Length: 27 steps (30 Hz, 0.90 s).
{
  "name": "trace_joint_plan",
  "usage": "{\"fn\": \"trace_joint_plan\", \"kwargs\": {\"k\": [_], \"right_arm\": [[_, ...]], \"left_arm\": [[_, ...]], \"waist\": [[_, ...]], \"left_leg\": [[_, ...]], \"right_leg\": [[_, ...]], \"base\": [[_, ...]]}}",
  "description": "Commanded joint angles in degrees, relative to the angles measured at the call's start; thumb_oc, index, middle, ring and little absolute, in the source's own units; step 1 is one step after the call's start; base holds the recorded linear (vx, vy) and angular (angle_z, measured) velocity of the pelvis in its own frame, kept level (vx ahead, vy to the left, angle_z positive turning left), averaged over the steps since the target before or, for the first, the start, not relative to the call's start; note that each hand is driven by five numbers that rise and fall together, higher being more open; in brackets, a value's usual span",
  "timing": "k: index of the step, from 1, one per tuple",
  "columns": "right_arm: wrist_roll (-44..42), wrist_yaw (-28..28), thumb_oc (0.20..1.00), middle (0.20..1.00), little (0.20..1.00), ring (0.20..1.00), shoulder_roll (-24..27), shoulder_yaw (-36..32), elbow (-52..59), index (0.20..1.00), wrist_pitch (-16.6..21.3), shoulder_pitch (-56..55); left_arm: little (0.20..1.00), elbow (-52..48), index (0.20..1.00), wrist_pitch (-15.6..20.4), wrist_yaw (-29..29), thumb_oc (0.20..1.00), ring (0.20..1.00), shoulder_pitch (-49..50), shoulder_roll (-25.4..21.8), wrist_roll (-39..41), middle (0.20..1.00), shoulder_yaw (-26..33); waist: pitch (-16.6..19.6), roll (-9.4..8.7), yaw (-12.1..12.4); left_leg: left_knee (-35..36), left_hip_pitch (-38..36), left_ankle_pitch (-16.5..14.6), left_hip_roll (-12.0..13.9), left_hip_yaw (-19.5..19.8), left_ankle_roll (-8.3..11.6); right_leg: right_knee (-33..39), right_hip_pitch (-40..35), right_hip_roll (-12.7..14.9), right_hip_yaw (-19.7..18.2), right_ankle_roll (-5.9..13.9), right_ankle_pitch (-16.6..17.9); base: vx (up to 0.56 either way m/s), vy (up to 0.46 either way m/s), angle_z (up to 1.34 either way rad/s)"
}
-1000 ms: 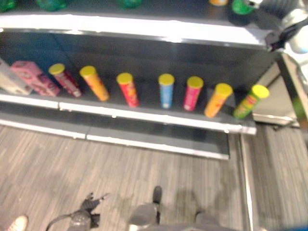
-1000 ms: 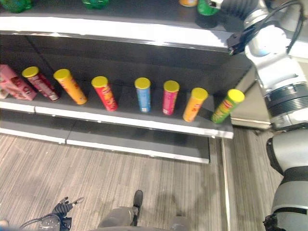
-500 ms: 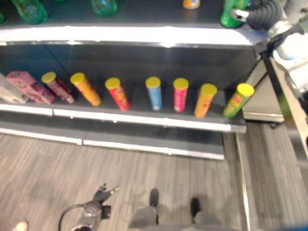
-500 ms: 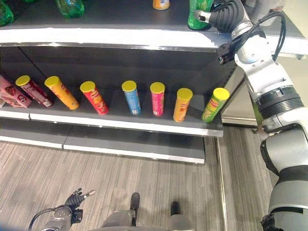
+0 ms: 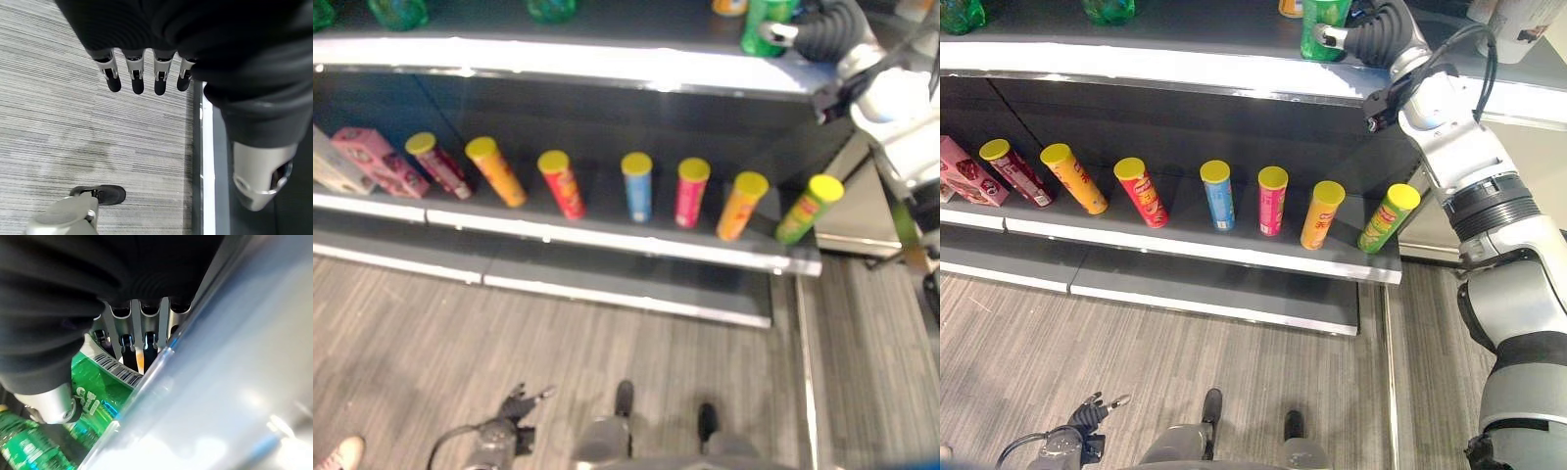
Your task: Put the goods on the table back onto the shelves and tidy them up.
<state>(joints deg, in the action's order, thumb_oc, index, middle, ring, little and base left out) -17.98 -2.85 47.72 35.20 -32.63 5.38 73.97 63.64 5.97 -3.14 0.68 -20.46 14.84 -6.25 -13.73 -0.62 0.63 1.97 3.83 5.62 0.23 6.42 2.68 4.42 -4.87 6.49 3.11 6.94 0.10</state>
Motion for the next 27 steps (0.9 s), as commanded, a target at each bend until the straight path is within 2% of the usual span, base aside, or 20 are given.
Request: {"fn": "trace_joint_plan", "kwargs": {"k": [1, 27], "right_arm": [[0.8, -0.1, 0.200, 0.200, 0.200, 0.200, -1.1, 1.9, 0.4, 0.200, 1.7, 5.6], [3.7, -0.2, 0.200, 0.200, 0.200, 0.200, -0.6, 2.6, -4.0, 0.200, 0.4, 6.2]], "left_arm": [[1.000, 0.6, 1.000, 0.5, -0.9, 1.000, 1.000, 0.0, -4.1, 0.8, 1.000, 0.6], [1.000, 0.4, 1.000, 0.1, -0.6, 1.000, 1.000, -1.1, -4.5, 0.0, 1.000, -0.2]], "waist": [[2.4, -3.22, 1.2], [2.6, -2.71, 0.6]], "left_leg": [[-10.7, 1.0, -11.5, 2.7, -5.1, 4.39], [-10.7, 1.0, -12.0, 2.7, -5.9, 4.21]], "right_leg": [[-8.4, 2.0, 5.1, -1.7, 4.69, -6.3], [-8.8, 2.4, 5.9, -1.8, 5.13, -6.2]], "base": [[0.01, 0.008, 0.19], [0.00, 0.001, 0.01]]}}
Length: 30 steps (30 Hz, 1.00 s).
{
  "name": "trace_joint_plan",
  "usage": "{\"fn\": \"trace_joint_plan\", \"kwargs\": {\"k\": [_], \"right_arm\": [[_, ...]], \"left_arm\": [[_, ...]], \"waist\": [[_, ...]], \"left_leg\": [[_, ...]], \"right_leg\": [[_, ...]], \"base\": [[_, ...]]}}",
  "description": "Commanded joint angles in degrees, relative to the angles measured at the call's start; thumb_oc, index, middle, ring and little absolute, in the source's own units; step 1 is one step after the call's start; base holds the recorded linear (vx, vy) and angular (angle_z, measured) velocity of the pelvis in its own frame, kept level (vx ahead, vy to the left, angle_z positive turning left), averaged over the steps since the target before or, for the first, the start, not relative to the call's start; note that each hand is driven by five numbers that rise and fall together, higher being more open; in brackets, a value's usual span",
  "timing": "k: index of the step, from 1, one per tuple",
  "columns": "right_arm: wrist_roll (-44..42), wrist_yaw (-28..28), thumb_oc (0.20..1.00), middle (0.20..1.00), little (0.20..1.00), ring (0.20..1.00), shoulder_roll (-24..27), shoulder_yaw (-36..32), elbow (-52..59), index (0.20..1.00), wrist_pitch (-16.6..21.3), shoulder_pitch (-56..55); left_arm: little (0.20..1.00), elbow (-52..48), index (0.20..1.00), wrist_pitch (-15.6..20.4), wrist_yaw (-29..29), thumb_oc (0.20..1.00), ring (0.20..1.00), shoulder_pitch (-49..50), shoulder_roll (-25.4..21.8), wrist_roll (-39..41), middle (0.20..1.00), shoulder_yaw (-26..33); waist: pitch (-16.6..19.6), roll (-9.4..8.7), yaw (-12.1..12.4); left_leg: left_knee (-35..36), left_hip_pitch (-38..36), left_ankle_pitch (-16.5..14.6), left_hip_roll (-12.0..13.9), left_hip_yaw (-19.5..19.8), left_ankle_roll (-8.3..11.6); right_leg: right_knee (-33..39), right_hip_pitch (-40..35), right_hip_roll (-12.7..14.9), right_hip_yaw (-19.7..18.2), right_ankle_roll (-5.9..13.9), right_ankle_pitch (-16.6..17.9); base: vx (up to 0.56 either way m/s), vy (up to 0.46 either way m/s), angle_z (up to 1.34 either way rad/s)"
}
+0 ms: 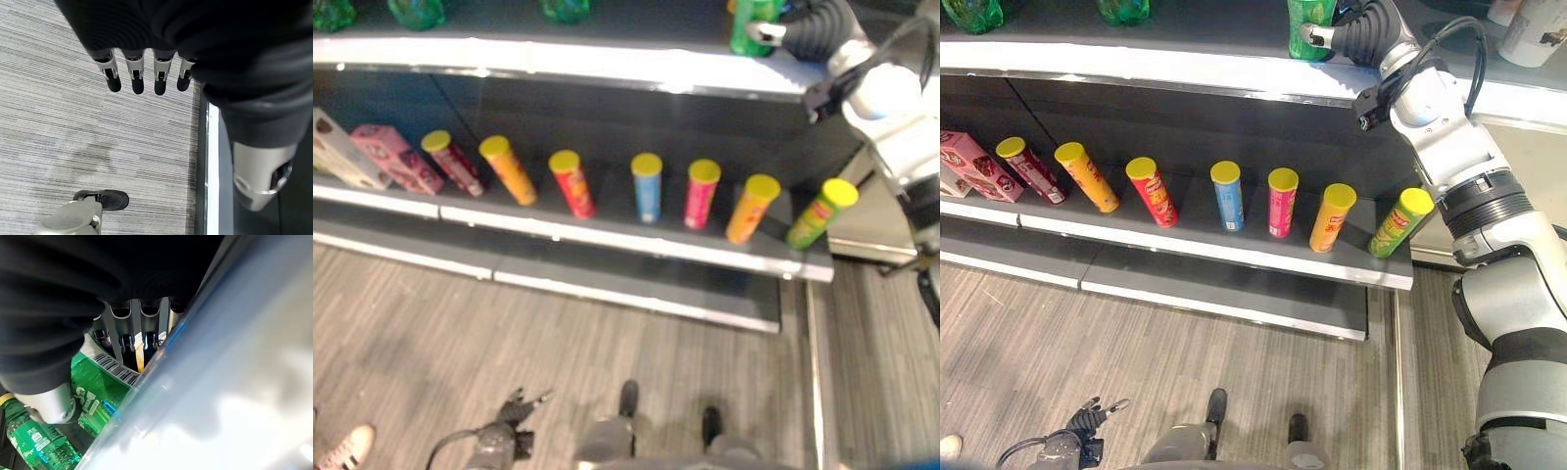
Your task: Put the goods on the table back onto the shelves and tidy them up.
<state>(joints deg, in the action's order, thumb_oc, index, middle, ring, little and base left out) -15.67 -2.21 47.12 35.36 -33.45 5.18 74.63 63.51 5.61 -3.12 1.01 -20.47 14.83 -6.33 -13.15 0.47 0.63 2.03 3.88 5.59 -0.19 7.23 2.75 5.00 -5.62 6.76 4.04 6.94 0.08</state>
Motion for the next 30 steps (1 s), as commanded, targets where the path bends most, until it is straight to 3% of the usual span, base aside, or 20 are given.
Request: {"fn": "trace_joint_plan", "kwargs": {"k": [1, 8, 10, 11, 23, 30], "right_arm": [[1.4, -0.8, 0.200, 0.200, 0.200, 0.200, 0.0, 2.5, -3.3, 0.200, 0.5, 5.6], [1.4, -0.8, 0.200, 0.200, 0.200, 0.200, -0.3, 2.5, -4.1, 0.200, 0.3, 5.5], [1.4, -0.8, 0.937, 0.937, 0.937, 0.937, -0.5, 2.4, -4.1, 0.937, 0.4, 5.5], [1.1, -0.8, 1.000, 1.000, 1.000, 1.000, -0.7, 2.1, -3.9, 1.000, 0.5, 5.3], [1.6, -1.0, 1.000, 1.000, 1.000, 1.000, -1.4, 2.5, -3.0, 1.000, 0.5, 5.9], [2.7, -2.6, 1.000, 1.000, 1.000, 1.000, 1.1, 3.2, -4.1, 1.000, 0.6, 8.4]], "left_arm": [[1.000, 0.5, 1.000, 0.4, -0.6, 1.000, 1.000, -1.5, -4.6, -0.1, 1.000, -0.2], [1.000, 0.5, 1.000, 0.4, -0.5, 1.000, 1.000, -1.6, -4.7, -0.4, 1.000, -0.5], [1.000, 0.5, 1.000, 0.4, -0.5, 1.000, 1.000, -1.6, -4.8, -0.5, 1.000, -0.6], [1.000, 0.6, 1.000, 0.4, -0.6, 1.000, 1.000, -1.6, -4.7, -0.5, 1.000, -0.7], [1.000, 0.7, 1.000, 0.3, -0.8, 1.000, 1.000, -1.9, -4.5, -0.5, 1.000, -0.7], [1.000, 0.8, 1.000, 0.3, -0.8, 1.000, 1.000, -2.5, -4.5, -1.0, 1.000, -1.1]], "waist": [[2.0, -3.77, 0.6], [2.0, -3.63, 0.4], [2.0, -3.56, 0.3], [2.0, -3.48, 0.3], [2.1, -3.68, 0.1], [2.3, -3.93, -0.2]], "left_leg": [[-10.8, 0.9, -11.9, 3.1, -6.8, 4.15], [-10.7, 0.8, -12.0, 3.1, -6.9, 4.12], [-10.6, 0.9, -12.0, 3.1, -6.9, 4.08], [-10.5, 0.8, -12.0, 3.2, -7.0, 4.07], [-10.4, 0.4, -12.2, 3.2, -7.1, 3.99], [-10.5, 0.3, -12.3, 3.2, -7.3, 4.02]], "right_leg": [[-9.4, 3.2, 5.6, -2.8, 5.13, -6.1], [-9.3, 3.3, 5.6, -3.0, 5.11, -6.1], [-9.3, 3.4, 5.6, -3.1, 5.13, -6.1], [-9.3, 3.4, 5.6, -3.0, 5.18, -6.0], [-9.3, 3.1, 5.5, -3.0, 5.24, -6.0], [-9.4, 3.1, 5.4, -3.1, 5.37, -5.9]], "base": [[0.00, 0.000, 0.00], [0.00, 0.000, 0.00], [0.00, 0.000, 0.00], [0.00, 0.000, 0.00], [0.00, 0.000, 0.00], [0.00, 0.000, 0.00]]}}
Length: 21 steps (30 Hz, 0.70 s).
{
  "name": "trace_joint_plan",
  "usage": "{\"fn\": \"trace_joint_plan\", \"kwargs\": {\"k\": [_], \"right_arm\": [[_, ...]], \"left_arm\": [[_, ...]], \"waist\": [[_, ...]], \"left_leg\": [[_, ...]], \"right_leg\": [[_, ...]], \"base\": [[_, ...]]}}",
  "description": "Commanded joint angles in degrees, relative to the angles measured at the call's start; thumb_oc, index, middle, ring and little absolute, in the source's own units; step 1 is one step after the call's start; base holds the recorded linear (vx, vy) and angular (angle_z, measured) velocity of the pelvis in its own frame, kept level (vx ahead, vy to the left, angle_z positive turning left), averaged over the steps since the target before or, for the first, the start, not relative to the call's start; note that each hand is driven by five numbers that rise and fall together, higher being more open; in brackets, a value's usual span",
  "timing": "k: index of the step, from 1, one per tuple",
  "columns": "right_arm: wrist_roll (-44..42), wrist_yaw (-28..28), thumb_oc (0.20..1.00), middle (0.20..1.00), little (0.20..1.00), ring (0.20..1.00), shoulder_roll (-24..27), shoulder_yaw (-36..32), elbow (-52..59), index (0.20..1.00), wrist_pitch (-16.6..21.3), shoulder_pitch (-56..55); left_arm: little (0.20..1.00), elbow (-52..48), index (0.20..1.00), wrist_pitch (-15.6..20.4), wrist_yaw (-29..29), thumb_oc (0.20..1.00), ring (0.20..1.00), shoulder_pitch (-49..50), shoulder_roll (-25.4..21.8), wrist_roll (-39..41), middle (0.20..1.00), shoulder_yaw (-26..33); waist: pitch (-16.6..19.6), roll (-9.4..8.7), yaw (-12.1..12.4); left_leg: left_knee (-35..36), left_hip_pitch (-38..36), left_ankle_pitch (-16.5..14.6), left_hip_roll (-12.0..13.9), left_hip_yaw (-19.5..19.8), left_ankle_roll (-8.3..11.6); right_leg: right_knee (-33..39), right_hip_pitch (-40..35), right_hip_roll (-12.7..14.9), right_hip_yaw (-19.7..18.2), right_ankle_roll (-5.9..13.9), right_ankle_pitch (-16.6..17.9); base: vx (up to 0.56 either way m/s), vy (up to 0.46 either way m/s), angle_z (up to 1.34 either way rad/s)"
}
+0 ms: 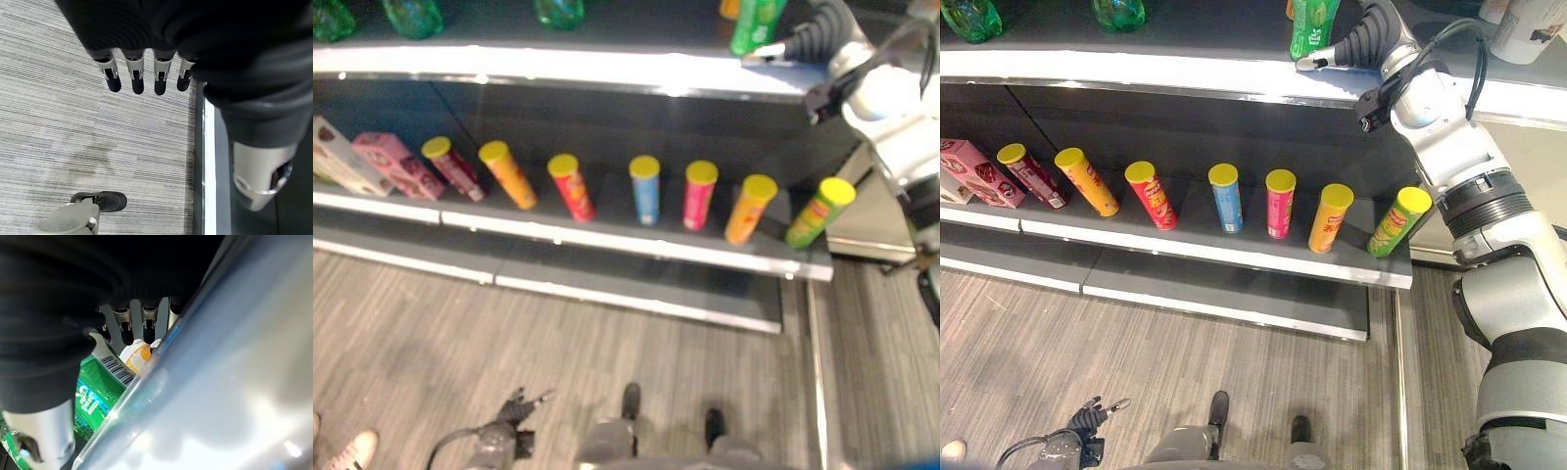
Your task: Put the goods on the table back onto the shelves and tidy them up.
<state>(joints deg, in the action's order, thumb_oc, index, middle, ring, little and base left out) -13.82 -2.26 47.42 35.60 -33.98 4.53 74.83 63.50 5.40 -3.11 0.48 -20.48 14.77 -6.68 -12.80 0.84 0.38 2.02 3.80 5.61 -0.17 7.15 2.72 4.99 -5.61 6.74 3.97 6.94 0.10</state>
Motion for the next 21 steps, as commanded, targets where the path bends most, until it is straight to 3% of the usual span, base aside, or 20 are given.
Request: {"fn": "trace_joint_plan", "kwargs": {"k": [1, 8, 12, 16, 17, 21], "right_arm": [[0.7, -3.2, 1.000, 1.000, 1.000, 1.000, 1.6, 2.7, -3.4, 1.000, 1.3, 8.8], [-1.0, -8.1, 1.000, 1.000, 1.000, 1.000, 7.4, -2.0, 1.6, 1.000, 2.6, 10.1], [-3.5, -11.4, 1.000, 1.000, 1.000, 1.000, 12.7, -9.1, 12.6, 1.000, 5.5, 6.3], [-4.6, -10.3, 1.000, 1.000, 1.000, 1.000, 14.7, -13.8, 22.1, 1.000, 7.4, 0.5], [-5.7, -8.8, 1.000, 1.000, 1.000, 1.000, 15.0, -16.7, 29.3, 1.000, 8.7, -4.4], [-8.0, -5.1, 1.000, 1.000, 1.000, 1.000, 14.8, -22.3, 37.9, 1.000, 10.2, -13.6]], "left_arm": [[1.000, 0.8, 1.000, 0.5, -0.9, 1.000, 1.000, -2.1, -4.6, -1.1, 1.000, -0.9], [1.000, 1.8, 1.000, -0.1, -1.3, 1.000, 1.000, -2.7, -4.4, -2.4, 1.000, -1.2], [1.000, 2.0, 1.000, -0.2, -1.8, 1.000, 1.000, -3.0, -4.0, -3.7, 1.000, -0.6], [1.000, 1.6, 1.000, -0.1, -1.9, 1.000, 1.000, -3.0, -3.8, -4.5, 1.000, -0.3], [1.000, 1.3, 1.000, -0.2, -1.9, 1.000, 1.000, -2.8, -3.3, -5.7, 1.000, -0.1], [1.000, 1.0, 1.000, -0.5, -1.6, 1.000, 1.000, -2.6, -3.2, -7.6, 1.000, -0.1]], "waist": [[2.1, -4.36, 0.0], [2.9, -4.61, -1.4], [3.5, -4.51, -3.6], [4.0, -4.53, -4.7], [4.2, -4.17, -5.7], [4.7, -3.85, -7.0]], "left_leg": [[-10.5, 0.3, -12.4, 3.2, -7.3, 4.04], [-10.6, -0.3, -13.2, 3.3, -7.9, 3.90], [-10.6, -1.1, -13.9, 3.9, -9.2, 3.77], [-10.8, -1.6, -14.2, 4.3, -10.0, 3.73], [-10.8, -2.0, -14.3, 4.6, -10.6, 3.74], [-10.8, -2.7, -14.7, 5.1, -11.9, 3.71]], "right_leg": [[-9.3, 3.1, 5.5, -3.0, 5.42, -5.9], [-9.2, 3.0, 5.5, -3.5, 5.81, -5.7], [-8.9, 3.3, 5.3, -4.6, 5.95, -5.6], [-8.9, 3.5, 5.0, -5.6, 5.91, -5.6], [-9.0, 3.8, 4.8, -6.1, 5.91, -5.6], [-9.2, 4.2, 4.5, -7.4, 5.80, -5.7]], "base": [[0.00, 0.000, 0.00], [0.00, 0.000, 0.00], [0.00, 0.032, -0.17], [-0.01, 0.023, -0.21], [-0.02, 0.025, -0.23], [-0.02, 0.034, -0.24]]}}
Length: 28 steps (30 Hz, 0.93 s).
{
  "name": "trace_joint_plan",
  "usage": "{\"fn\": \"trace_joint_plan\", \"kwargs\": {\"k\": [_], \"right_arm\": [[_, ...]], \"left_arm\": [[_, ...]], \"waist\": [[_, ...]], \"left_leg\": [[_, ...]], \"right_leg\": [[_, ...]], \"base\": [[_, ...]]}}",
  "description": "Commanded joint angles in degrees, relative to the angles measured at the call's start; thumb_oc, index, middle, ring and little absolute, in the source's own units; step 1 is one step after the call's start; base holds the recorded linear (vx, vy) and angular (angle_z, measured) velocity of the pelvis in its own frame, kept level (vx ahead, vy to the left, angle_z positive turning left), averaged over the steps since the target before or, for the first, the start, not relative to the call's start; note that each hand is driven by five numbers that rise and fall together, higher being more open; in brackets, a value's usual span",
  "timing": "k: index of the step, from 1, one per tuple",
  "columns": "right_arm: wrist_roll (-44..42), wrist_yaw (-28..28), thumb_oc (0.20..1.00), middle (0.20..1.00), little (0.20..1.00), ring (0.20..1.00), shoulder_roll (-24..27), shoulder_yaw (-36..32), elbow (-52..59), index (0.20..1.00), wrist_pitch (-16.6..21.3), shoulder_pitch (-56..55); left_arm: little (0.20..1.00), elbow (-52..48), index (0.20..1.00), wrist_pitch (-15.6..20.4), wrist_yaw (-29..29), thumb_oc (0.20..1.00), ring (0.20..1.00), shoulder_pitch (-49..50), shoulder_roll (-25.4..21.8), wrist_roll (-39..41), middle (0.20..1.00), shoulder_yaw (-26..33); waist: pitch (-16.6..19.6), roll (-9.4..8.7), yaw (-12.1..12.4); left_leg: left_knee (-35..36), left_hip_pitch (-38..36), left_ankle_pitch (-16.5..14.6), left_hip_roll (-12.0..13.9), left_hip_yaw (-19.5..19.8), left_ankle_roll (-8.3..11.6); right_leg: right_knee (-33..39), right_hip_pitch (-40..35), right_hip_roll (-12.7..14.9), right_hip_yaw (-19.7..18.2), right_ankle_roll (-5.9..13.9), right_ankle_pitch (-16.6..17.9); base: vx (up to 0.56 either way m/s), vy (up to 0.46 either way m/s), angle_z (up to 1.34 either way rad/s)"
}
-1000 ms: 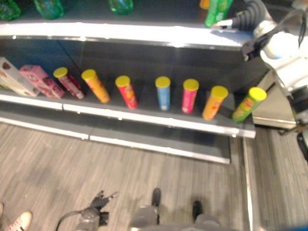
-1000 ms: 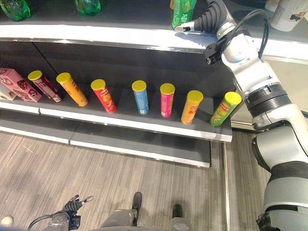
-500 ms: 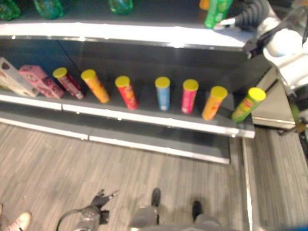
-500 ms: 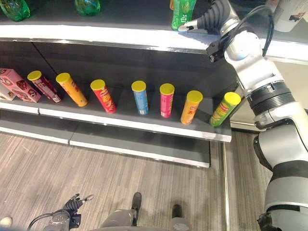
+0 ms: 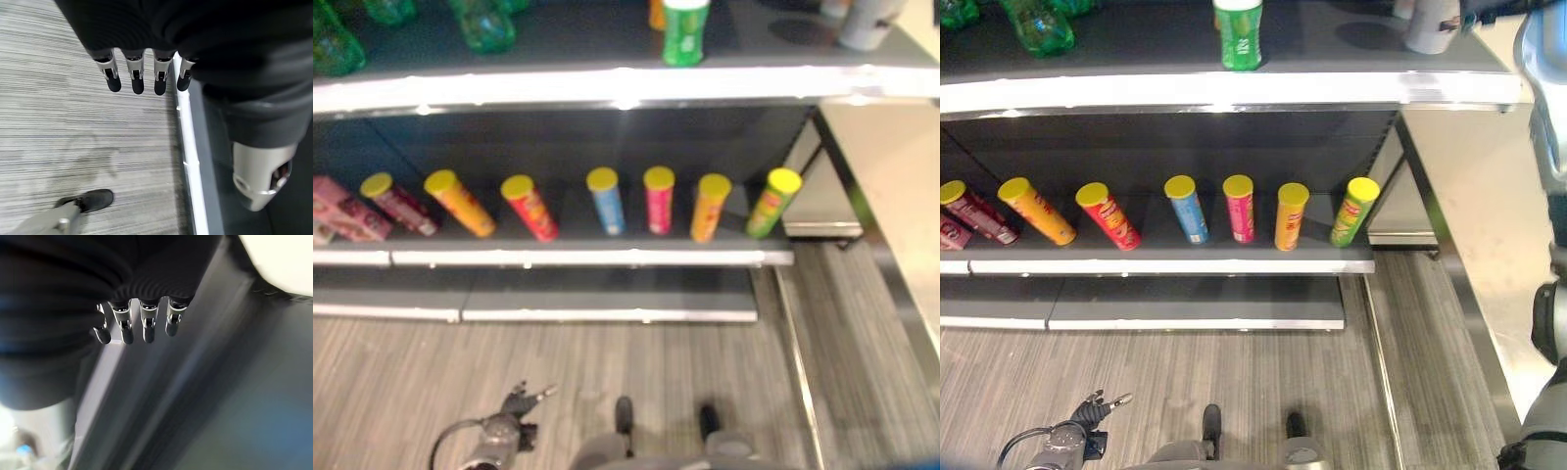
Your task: Put the goods on the table back onto the shelves and tidy them up.
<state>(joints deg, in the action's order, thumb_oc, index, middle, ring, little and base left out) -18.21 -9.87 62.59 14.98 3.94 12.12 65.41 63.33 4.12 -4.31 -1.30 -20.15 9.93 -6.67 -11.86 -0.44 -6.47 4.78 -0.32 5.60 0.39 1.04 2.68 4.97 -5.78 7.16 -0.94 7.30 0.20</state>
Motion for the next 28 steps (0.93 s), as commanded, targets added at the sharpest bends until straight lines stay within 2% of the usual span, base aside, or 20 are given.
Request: {"fn": "trace_joint_plan", "kwargs": {"k": [1, 3, 4, 7, 9, 10, 12, 14, 15, 16, 17, 18, 20, 21, 22, 24, 25, 26, 28], "right_arm": [[-5.7, 5.5, 1.000, 1.000, 1.000, 1.000, 0.0, -3.0, 3.9, 1.000, 3.4, -8.2], [-10.4, 9.9, 1.000, 1.000, 1.000, 1.000, -2.7, -5.4, 7.7, 1.000, 4.1, -14.6], [-12.2, 11.9, 1.000, 1.000, 1.000, 1.000, -2.7, -6.2, 9.4, 1.000, 3.9, -17.7], [-19.7, 20.0, 1.000, 1.000, 1.000, 1.000, -7.3, -10.2, 13.3, 1.000, 2.2, -33.1], [-22.2, 24.8, 1.000, 1.000, 1.000, 1.000, -10.1, -10.3, 13.4, 1.000, -0.9, -43.6], [-23.1, 28.0, 1.000, 1.000, 1.000, 1.000, -13.4, -8.5, 12.4, 1.000, -2.9, -49.5], [-17.7, 31.9, 1.000, 1.000, 1.000, 1.000, -11.9, -5.2, 10.0, 1.000, -5.6, -57.2], [-6.1, 31.5, 1.000, 1.000, 1.000, 1.000, -9.5, -1.3, 4.4, 1.000, -5.9, -60.0], [-2.2, 31.5, 1.000, 1.000, 1.000, 1.000, -10.5, 0.3, 0.7, 1.000, -7.2, -61.5], [-2.1, 31.5, 1.000, 1.000, 1.000, 1.000, -10.6, 0.5, 0.5, 1.000, -7.1, -61.4], [1.0, 30.7, 1.000, 1.000, 1.000, 1.000, -13.5, 2.1, -5.4, 1.000, -8.0, -62.5], [6.5, 28.5, 1.000, 1.000, 1.000, 1.000, -19.7, 4.0, -16.4, 1.000, -8.6, -63.5], [11.5, 24.4, 1.000, 1.000, 1.000, 1.000, -25.2, 4.2, -26.9, 1.000, -9.2, -62.8], [11.5, 24.4, 1.000, 1.000, 1.000, 1.000, -25.4, 4.3, -27.1, 1.000, -9.0, -62.6], [14.2, 21.0, 1.000, 1.000, 1.000, 1.000, -30.9, 2.9, -35.0, 1.000, -9.7, -63.3], [16.5, 17.7, 1.000, 1.000, 1.000, 1.000, -34.8, 1.8, -42.7, 1.000, -10.1, -62.7], [16.5, 17.6, 1.000, 1.000, 1.000, 1.000, -34.8, 1.8, -42.8, 1.000, -10.1, -62.6], [19.0, 14.8, 1.000, 1.000, 1.000, 1.000, -37.3, 1.3, -48.8, 1.000, -10.6, -61.7], [19.2, 13.7, 1.000, 1.000, 1.000, 1.000, -38.5, 0.7, -51.3, 1.000, -11.0, -61.3]], "left_arm": [[1.000, 0.2, 1.000, 0.9, 0.2, 1.000, 1.000, -0.9, -3.3, -3.5, 1.000, 0.2], [1.000, -1.3, 1.000, 1.3, 0.6, 1.000, 1.000, -0.9, -3.2, -3.9, 1.000, -0.1], [1.000, -2.2, 1.000, 1.6, 0.9, 1.000, 1.000, -1.1, -3.2, -4.0, 1.000, 0.0], [1.000, -4.4, 1.000, 1.7, 2.2, 1.000, 1.000, -0.8, -3.0, -4.3, 1.000, 0.6], [1.000, -6.0, 1.000, 1.7, 2.9, 1.000, 1.000, -0.5, -2.6, -5.4, 1.000, 1.1], [1.000, -6.9, 1.000, 1.8, 3.3, 1.000, 1.000, -0.1, -2.0, -5.6, 1.000, 1.3], [1.000, -9.0, 1.000, 1.8, 4.1, 1.000, 1.000, 0.5, -2.1, -6.3, 1.000, 1.9], [1.000, -10.9, 1.000, 1.8, 4.8, 1.000, 1.000, 0.2, -2.1, -6.0, 1.000, 1.7], [1.000, -11.1, 1.000, 1.6, 5.3, 1.000, 1.000, 0.5, -2.0, -6.6, 1.000, 1.0], [1.000, -11.1, 1.000, 1.6, 5.3, 1.000, 1.000, 0.5, -2.0, -6.7, 1.000, 1.1], [1.000, -11.4, 1.000, 1.5, 5.4, 1.000, 1.000, 1.2, -2.0, -7.2, 1.000, 0.6], [1.000, -11.1, 1.000, 1.5, 5.5, 1.000, 1.000, 2.4, -0.9, -7.6, 1.000, -0.9], [1.000, -11.3, 1.000, 1.4, 5.1, 1.000, 1.000, 2.6, -0.1, -7.8, 1.000, -2.0], [1.000, -11.3, 1.000, 1.4, 5.1, 1.000, 1.000, 2.5, -0.2, -7.8, 1.000, -2.0], [1.000, -10.2, 1.000, 0.9, 4.3, 1.000, 1.000, 2.1, 1.0, -7.6, 1.000, -2.8], [1.000, -9.2, 1.000, 0.9, 3.7, 1.000, 1.000, 1.1, 1.4, -7.1, 1.000, -2.9], [1.000, -9.1, 1.000, 0.9, 3.7, 1.000, 1.000, 1.0, 1.4, -7.1, 1.000, -2.9], [1.000, -7.7, 1.000, 0.6, 2.7, 1.000, 1.000, 0.1, 1.9, -6.9, 1.000, -3.0], [1.000, -7.2, 1.000, 0.5, 2.3, 1.000, 1.000, -0.4, 2.0, -6.6, 1.000, -3.0]], "waist": [[4.0, -2.20, -1.3], [3.9, -1.90, -2.2], [3.8, -1.75, -2.7], [3.4, -1.54, -3.7], [2.7, -1.27, -4.4], [2.3, -1.18, -4.6], [1.7, -1.10, -4.7], [0.9, -1.07, -4.9], [0.7, -1.08, -4.8], [0.7, -1.11, -4.8], [0.5, -1.14, -4.5], [0.5, -1.11, -3.9], [0.5, -1.13, -3.3], [0.4, -1.21, -3.4], [0.5, -1.16, -3.0], [0.6, -1.22, -2.8], [0.5, -1.25, -2.8], [0.7, -1.22, -2.6], [0.7, -1.24, -2.6]], "left_leg": [[-13.7, 1.1, -14.9, 4.8, -6.6, 3.70], [-13.9, 0.8, -15.1, 5.2, -7.7, 3.60], [-13.9, 0.7, -15.2, 5.3, -8.2, 3.54], [-14.4, 0.7, -15.2, 5.8, -9.7, 3.47], [-14.4, 0.3, -15.3, 6.0, -10.0, 3.48], [-14.4, 0.3, -15.2, 6.0, -10.2, 3.47], [-14.3, 0.7, -14.7, 6.2, -10.3, 3.79], [-14.1, 0.9, -14.5, 6.5, -10.3, 4.08], [-14.2, 1.0, -14.3, 6.6, -10.4, 4.16], [-14.2, 1.0, -14.3, 6.6, -10.3, 4.17], [-14.3, 1.0, -14.3, 6.7, -10.3, 4.16], [-14.1, 1.0, -14.1, 6.8, -10.1, 4.17], [-13.8, 0.9, -14.0, 6.8, -9.6, 4.16], [-13.8, 0.8, -14.0, 6.8, -9.6, 4.16], [-13.4, 0.6, -13.7, 6.8, -9.1, 4.15], [-13.2, 0.4, -13.7, 6.6, -8.8, 4.13], [-13.2, 0.4, -13.7, 6.6, -8.8, 4.13], [-13.0, 0.2, -13.7, 6.5, -8.5, 4.07], [-13.0, 0.2, -13.7, 6.4, -8.2, 4.07]], "right_leg": [[-9.2, 4.8, 3.8, -3.4, 5.37, -5.8], [-9.4, 5.6, 3.4, -4.7, 5.33, -5.5], [-9.4, 5.9, 3.3, -5.2, 5.36, -5.5], [-9.6, 6.8, 2.9, -6.6, 5.37, -5.2], [-9.8, 6.8, 2.8, -6.7, 5.27, -5.4], [-9.9, 7.0, 2.8, -7.0, 5.16, -5.3], [-10.0, 7.7, 2.6, -6.9, 4.95, -5.3], [-10.0, 8.1, 2.5, -6.8, 4.74, -5.4], [-9.9, 8.1, 2.4, -6.7, 4.64, -5.4], [-9.9, 8.1, 2.4, -6.7, 4.64, -5.4], [-9.7, 7.9, 2.4, -6.4, 4.47, -5.5], [-9.4, 7.7, 2.3, -6.0, 4.14, -5.5], [-9.2, 7.0, 2.2, -5.3, 3.92, -5.7], [-9.2, 7.0, 2.2, -5.2, 3.92, -5.7], [-9.0, 6.4, 2.1, -4.6, 3.68, -5.9], [-8.8, 5.8, 2.0, -4.1, 3.48, -6.1], [-8.8, 5.8, 2.0, -4.1, 3.48, -6.1], [-8.8, 5.4, 1.8, -3.6, 3.31, -6.3], [-8.8, 5.2, 1.8, -3.3, 3.25, -6.5]], "base": [[-0.01, 0.039, -0.33], [-0.04, 0.044, -0.36], [-0.04, 0.033, -0.41], [-0.03, 0.022, -0.38], [-0.03, 0.007, -0.27], [-0.04, -0.001, -0.18], [-0.05, -0.028, -0.09], [-0.06, -0.039, -0.07], [-0.04, -0.029, -0.02], [-0.02, -0.039, -0.06], [0.00, -0.069, -0.08], [0.01, -0.089, -0.12], [0.01, -0.071, -0.01], [0.02, -0.071, 0.16], [0.02, -0.065, 0.21], [0.02, -0.062, 0.23], [0.02, -0.054, 0.16], [0.01, -0.035, 0.09], [0.02, -0.041, 0.17]]}}
